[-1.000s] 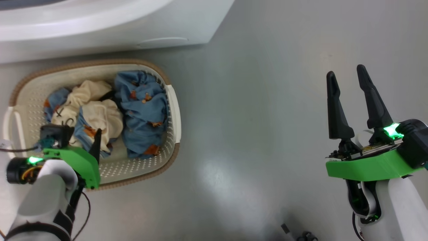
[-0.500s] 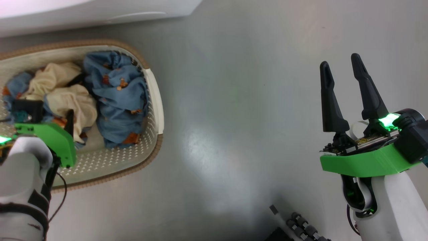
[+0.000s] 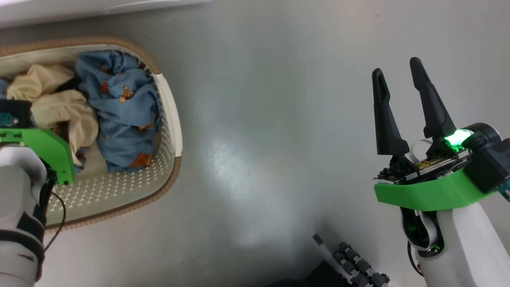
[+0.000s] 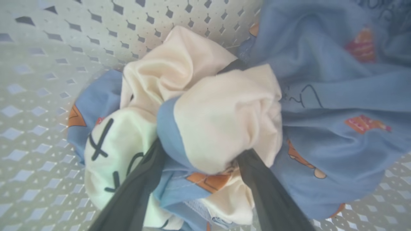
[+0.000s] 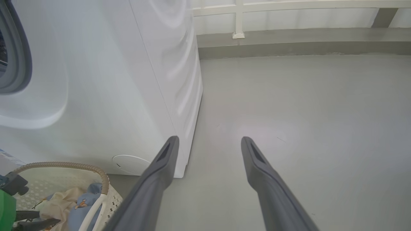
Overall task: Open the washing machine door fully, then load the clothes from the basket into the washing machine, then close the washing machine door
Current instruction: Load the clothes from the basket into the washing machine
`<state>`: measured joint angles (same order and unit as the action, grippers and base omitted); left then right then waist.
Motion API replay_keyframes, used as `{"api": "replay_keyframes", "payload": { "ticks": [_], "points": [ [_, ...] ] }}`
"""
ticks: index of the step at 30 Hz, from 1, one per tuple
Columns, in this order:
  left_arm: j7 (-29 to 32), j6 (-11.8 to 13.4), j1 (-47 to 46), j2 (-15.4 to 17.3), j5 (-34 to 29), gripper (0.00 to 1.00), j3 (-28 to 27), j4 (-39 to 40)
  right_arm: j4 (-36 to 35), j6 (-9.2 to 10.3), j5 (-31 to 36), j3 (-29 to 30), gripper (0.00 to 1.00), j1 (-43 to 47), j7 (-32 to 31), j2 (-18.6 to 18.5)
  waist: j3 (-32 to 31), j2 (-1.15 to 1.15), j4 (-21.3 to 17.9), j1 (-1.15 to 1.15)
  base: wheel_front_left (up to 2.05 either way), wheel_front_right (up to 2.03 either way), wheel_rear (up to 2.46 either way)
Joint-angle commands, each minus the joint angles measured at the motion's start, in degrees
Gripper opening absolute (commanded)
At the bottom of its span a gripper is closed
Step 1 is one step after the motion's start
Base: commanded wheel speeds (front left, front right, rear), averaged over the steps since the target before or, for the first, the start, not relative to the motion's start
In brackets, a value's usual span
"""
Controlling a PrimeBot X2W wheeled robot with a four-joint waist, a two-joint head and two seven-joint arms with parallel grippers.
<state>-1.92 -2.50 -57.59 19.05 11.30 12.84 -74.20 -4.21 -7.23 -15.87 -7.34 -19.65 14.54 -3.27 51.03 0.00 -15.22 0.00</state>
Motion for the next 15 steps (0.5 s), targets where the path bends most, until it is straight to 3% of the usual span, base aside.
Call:
{"api": "replay_keyframes", "payload": {
  "ticks": [1,6,8,10,11,15],
  "points": [
    [0.1,-0.4,0.7,2.8,0.5,1.00,-0.6,0.3,-1.5,-0.25,0.3,-1.4,1.00,0.9,0.5,0.3,0.3,0.00,-0.4,0.00,0.00,0.00,0.00],
    [0.8,-1.3,0.3,3.5,1.2,0.98,-0.6,0.3,-1.5,-0.25,0.1,-2.0,1.00,0.6,0.5,0.3,0.8,0.00,-1.1,0.00,0.00,0.00,0.00],
    [1.5,-1.7,0.4,3.8,1.4,0.44,-0.4,0.3,-1.5,-0.25,0.0,-2.2,1.00,0.5,0.5,0.4,0.9,0.00,-1.5,0.00,0.00,0.00,0.00],
    [1.6,-2.1,0.4,3.9,1.7,0.09,-0.4,0.3,-1.6,-0.25,-0.2,-2.3,1.00,0.5,0.5,0.4,1.0,0.00,-1.7,0.00,0.00,0.00,0.00],
    [1.8,-2.3,0.4,4.0,2.1,0.00,-0.6,0.3,-1.7,-0.25,-0.3,-2.4,1.00,0.6,0.5,0.4,1.0,0.00,-1.8,0.00,0.00,0.00,0.00],
    [2.4,-2.9,0.3,3.9,2.9,0.00,-0.6,0.3,-1.7,-0.25,-0.5,-2.3,1.00,0.7,0.5,0.4,0.8,0.00,-2.1,0.00,0.00,0.00,0.00]
  ]
}}
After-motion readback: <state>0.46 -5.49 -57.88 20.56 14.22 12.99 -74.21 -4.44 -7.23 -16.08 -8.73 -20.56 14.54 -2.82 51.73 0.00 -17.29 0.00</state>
